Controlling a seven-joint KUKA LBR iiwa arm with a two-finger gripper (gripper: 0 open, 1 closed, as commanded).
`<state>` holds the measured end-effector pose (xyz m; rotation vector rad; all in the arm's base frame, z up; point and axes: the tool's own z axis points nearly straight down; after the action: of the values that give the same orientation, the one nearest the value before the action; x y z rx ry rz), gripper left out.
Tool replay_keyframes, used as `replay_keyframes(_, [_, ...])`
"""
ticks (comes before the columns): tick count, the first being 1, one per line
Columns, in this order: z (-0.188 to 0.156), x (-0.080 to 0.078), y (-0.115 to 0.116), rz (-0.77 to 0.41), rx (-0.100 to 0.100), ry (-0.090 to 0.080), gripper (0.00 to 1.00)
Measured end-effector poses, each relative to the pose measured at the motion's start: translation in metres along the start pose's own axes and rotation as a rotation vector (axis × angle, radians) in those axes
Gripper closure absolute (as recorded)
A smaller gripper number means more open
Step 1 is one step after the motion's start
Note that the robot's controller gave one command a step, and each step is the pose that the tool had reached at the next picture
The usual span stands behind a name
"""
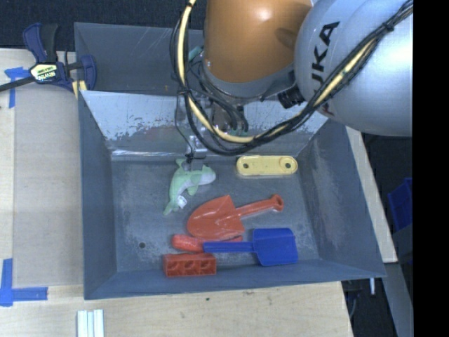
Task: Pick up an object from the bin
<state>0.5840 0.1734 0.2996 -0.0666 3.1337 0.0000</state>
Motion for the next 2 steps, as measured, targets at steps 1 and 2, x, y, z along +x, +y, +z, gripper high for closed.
replay_keyframes(1, [0.055, 0.008, 0.017, -0.074, -0.003, -0.007, 0.0])
replay_keyframes(2, [0.088, -0.012, -0.06, -0.09, -0.001, -0.002, 0.0])
